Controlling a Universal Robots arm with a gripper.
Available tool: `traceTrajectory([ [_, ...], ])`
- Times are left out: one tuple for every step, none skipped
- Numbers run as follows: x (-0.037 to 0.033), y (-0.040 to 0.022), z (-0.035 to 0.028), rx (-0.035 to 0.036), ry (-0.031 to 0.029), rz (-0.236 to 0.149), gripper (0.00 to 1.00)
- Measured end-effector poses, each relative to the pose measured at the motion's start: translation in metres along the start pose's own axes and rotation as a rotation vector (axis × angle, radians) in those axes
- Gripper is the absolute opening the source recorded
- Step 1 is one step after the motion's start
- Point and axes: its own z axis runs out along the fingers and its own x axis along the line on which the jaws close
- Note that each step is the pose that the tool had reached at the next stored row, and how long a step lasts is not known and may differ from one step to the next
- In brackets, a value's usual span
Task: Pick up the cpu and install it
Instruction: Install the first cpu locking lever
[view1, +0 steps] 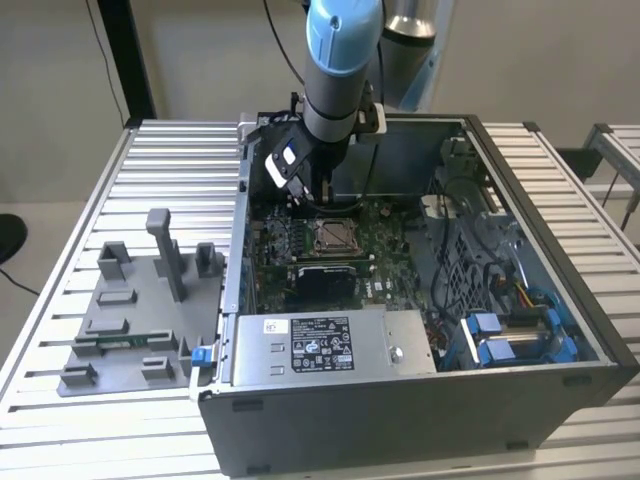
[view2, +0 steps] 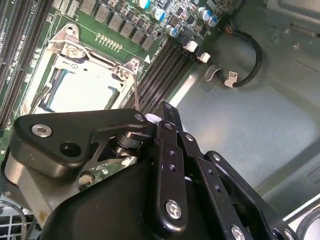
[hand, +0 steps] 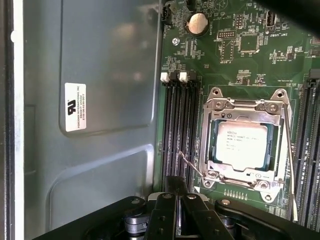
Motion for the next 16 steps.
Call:
traceTrajectory([
  [0.0000, 0.0000, 0.0001, -0.0001, 0.0000, 0.000, 0.00],
  [0.0000, 0.0001, 0.0001, -0.0002, 0.0000, 0.000, 0.00],
  [0.0000, 0.0001, 0.0001, -0.0003, -0.0001, 0.000, 0.00],
  [-0.0003, 0.0001, 0.0000, -0.0004, -0.0009, 0.000, 0.00],
  [-0.0004, 0.0001, 0.0000, -0.0003, -0.0024, 0.000, 0.00],
  [-0.0005, 0.0001, 0.0000, -0.0004, -0.0055, 0.001, 0.00],
  [-0.0006, 0.0001, 0.0001, -0.0005, -0.0090, 0.002, 0.00],
  [-0.0008, 0.0001, 0.0005, -0.0004, -0.0126, 0.002, 0.00],
  [-0.0010, 0.0001, 0.0009, -0.0002, -0.0158, 0.002, 0.00],
  [-0.0012, 0.0001, 0.0014, -0.0001, -0.0185, 0.002, 0.00],
  [-0.0013, 0.0001, 0.0016, 0.0001, -0.0209, 0.002, 0.00],
  [-0.0014, 0.0001, 0.0019, 0.0002, -0.0230, 0.002, 0.00],
  [-0.0015, 0.0001, 0.0020, 0.0001, -0.0245, 0.002, 0.00],
  [-0.0016, 0.0001, 0.0021, 0.0001, -0.0258, 0.002, 0.00],
  [-0.0016, 0.0001, 0.0023, 0.0001, -0.0267, 0.003, 0.00],
  [-0.0018, 0.0001, 0.0026, 0.0002, -0.0277, 0.003, 0.00],
])
